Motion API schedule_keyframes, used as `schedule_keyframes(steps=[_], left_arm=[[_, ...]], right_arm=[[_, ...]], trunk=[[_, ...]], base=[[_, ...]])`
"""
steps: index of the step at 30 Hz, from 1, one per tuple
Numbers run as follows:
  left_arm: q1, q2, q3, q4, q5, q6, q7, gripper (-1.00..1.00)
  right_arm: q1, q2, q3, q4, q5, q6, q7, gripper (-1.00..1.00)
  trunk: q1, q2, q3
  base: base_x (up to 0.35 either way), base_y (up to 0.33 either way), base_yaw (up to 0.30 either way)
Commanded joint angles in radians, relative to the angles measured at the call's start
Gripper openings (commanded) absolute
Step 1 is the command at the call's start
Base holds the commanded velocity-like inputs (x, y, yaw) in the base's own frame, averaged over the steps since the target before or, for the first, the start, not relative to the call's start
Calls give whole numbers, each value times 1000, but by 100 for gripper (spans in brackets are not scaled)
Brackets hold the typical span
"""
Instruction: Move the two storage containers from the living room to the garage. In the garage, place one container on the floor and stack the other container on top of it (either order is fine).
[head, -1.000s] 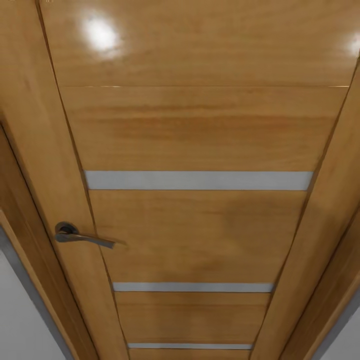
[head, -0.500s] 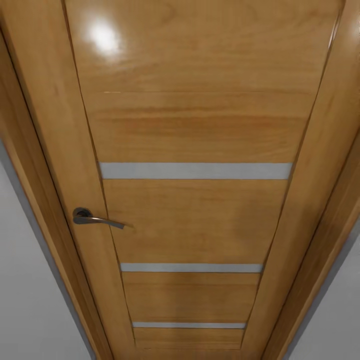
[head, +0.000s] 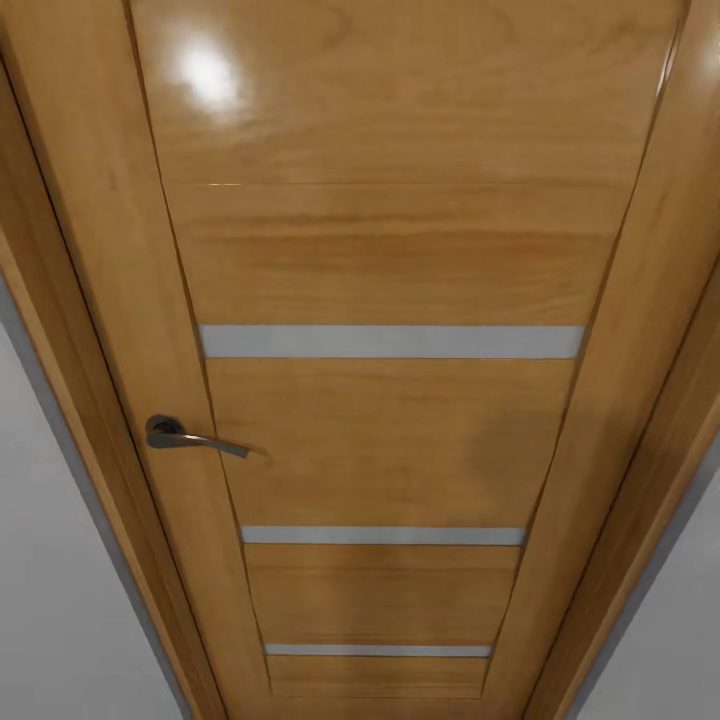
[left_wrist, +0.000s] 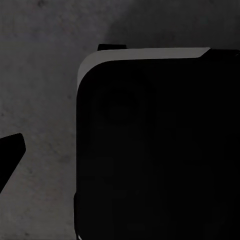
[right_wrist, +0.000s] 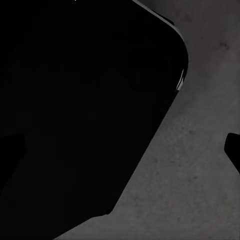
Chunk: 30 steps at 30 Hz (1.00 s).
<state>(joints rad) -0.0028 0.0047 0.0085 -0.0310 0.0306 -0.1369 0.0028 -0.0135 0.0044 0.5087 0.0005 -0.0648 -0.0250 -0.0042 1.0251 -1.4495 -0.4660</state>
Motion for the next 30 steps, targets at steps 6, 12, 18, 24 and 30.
schedule_keyframes(steps=[6,12,18,24,30], left_arm=[[0,0,1,0,3,-3,0,100],[0,1,1,0,3,-3,0,100],[0,1,1,0,3,-3,0,100],[0,1,1,0,4,-3,1,100],[0,1,1,0,5,-3,2,100]], right_arm=[[-1,0,7,1,-13,-2,0,100],[-1,0,6,1,-12,-2,0,100],[-1,0,7,1,-1,-3,0,100],[-1,0,7,1,-9,-3,0,100],[-1,0,7,1,-11,-3,0,100]], trunk=[[0,0,-1],[0,0,-1],[0,0,-1],[0,0,-1],[0,0,-1]], base=[[0,0,0],[0,0,0],[0,0,0],[0,0,0],[0,0,0]])
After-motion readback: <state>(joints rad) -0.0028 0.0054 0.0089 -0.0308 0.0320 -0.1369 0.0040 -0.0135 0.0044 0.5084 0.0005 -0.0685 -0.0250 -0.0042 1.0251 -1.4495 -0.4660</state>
